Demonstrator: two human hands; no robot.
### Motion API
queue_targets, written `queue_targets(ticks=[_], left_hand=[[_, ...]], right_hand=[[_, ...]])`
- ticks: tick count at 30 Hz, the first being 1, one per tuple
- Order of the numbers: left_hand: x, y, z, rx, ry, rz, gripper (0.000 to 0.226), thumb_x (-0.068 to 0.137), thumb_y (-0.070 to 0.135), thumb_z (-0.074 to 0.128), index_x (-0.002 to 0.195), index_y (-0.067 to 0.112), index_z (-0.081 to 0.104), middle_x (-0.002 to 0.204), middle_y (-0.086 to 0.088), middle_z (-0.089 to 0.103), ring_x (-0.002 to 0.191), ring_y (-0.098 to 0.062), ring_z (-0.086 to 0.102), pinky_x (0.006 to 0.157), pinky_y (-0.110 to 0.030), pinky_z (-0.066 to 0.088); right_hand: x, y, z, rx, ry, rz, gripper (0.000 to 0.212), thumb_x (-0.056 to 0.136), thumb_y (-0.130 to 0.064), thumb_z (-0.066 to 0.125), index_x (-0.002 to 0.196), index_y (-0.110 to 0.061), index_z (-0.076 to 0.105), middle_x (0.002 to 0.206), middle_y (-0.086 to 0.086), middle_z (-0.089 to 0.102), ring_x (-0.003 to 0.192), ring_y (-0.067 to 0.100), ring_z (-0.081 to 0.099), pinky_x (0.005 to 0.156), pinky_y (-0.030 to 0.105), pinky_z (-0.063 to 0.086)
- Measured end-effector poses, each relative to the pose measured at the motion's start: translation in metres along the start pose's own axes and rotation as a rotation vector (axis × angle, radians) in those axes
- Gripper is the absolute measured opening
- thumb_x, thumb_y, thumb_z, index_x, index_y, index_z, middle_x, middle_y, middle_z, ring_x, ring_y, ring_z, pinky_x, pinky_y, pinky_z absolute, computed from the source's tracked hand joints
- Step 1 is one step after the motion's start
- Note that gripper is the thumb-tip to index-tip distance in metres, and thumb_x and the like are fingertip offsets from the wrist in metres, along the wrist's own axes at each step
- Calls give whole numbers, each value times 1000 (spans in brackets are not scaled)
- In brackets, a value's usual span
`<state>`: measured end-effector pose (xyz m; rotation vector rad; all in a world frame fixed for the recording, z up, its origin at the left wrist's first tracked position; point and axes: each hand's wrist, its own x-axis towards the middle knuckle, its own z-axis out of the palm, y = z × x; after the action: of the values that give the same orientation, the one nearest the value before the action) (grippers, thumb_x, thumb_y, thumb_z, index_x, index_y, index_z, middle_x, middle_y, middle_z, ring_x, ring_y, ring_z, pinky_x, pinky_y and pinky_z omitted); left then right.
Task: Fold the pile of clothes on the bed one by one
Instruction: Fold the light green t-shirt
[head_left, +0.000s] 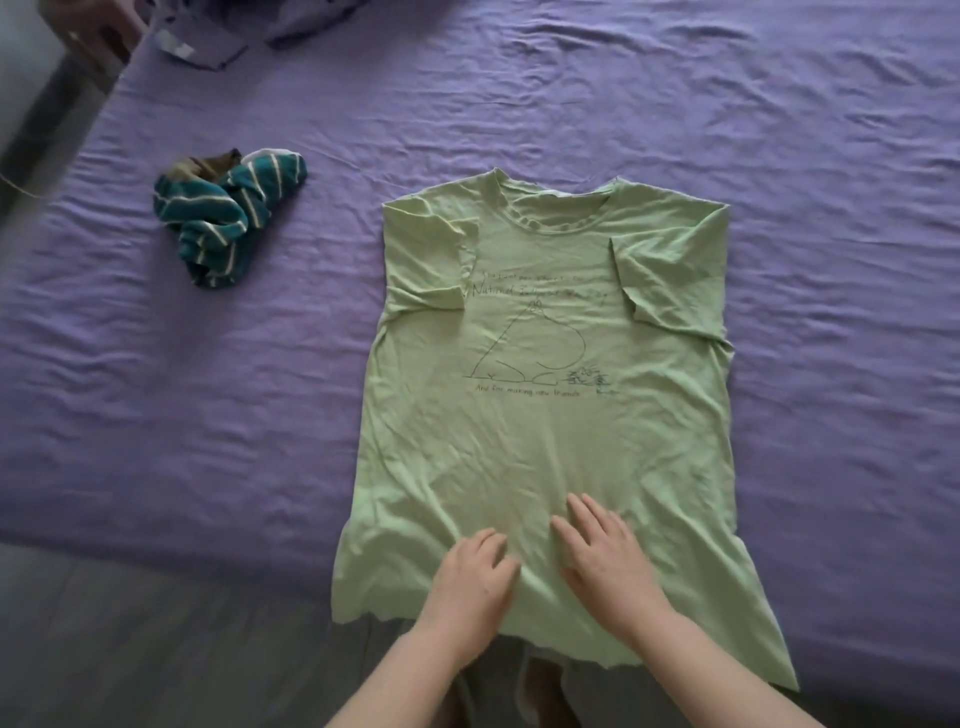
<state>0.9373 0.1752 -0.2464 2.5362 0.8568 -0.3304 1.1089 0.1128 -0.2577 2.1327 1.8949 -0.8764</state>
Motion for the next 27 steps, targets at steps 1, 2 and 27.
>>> queue_targets(ticks=[1, 2, 27], left_hand=[[-5, 0, 6, 16, 30, 11, 37, 39, 22, 91, 71, 20, 72, 90, -7, 72, 86, -23, 70, 67, -29, 58], [-10, -1, 11, 17, 28, 16, 39, 38, 21, 90, 71, 19, 71, 90, -7, 71, 87, -24, 70, 67, -30, 57], [-26, -33, 47, 330, 147, 294, 35, 75, 20, 41, 82, 21, 76, 98, -1, 74, 92, -19, 70, 65, -27, 56]], right_hand=[[-7, -1, 2, 21, 18, 13, 59, 74, -24, 74, 129, -21, 55, 146, 14, 40, 134, 30, 40, 107, 43, 35], [-13, -2, 5, 28, 58, 10, 59, 65, -23, 80, 121, -23, 62, 140, 15, 48, 128, 30, 48, 102, 43, 40], [-40, -16, 69, 31, 162, 68, 43, 70, -22, 71, 112, -21, 60, 153, 7, 29, 142, 23, 23, 108, 37, 23]])
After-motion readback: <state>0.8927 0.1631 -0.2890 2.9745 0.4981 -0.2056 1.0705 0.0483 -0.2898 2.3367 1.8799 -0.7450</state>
